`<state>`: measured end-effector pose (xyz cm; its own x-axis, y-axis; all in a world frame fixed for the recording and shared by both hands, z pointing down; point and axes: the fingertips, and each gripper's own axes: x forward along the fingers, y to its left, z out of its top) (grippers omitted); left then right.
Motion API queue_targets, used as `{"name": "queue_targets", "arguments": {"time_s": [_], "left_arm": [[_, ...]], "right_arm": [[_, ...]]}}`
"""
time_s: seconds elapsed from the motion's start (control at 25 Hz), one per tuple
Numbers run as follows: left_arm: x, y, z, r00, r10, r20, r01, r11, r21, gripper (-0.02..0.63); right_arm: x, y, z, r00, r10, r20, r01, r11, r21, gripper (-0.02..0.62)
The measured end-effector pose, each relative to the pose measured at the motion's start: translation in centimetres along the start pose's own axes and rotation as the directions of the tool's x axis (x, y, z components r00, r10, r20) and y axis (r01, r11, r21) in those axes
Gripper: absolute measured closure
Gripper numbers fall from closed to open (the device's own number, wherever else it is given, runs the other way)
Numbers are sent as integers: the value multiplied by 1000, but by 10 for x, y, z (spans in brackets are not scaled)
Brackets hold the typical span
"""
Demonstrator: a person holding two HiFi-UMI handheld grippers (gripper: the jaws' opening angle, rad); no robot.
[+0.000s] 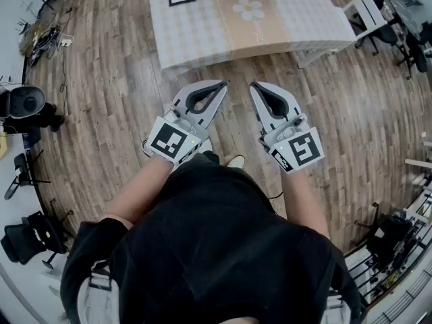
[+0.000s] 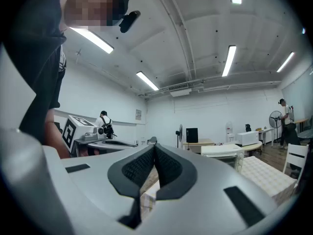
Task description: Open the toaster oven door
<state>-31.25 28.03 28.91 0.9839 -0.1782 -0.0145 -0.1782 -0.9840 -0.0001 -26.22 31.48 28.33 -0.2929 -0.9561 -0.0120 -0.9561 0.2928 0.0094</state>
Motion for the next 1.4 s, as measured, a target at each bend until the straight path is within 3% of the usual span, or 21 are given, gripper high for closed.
{"name": "queue_targets", "arguments": {"time_s": [0.44, 0.8, 1.4], "left_arm": [[10, 12, -8, 1000, -18, -4, 18, 999, -29, 592], [14, 31, -6, 1000, -18, 3, 18, 999, -35, 592], [21, 92, -20, 997, -73, 13, 73, 996, -57, 592]], "right_arm": [[5, -9, -13, 1000, 9, 16, -11, 994, 106, 574], [23, -11, -15, 1000, 16, 11, -16, 998, 60, 575], [83, -25, -33, 998, -62, -28, 63, 997, 47, 574]]}}
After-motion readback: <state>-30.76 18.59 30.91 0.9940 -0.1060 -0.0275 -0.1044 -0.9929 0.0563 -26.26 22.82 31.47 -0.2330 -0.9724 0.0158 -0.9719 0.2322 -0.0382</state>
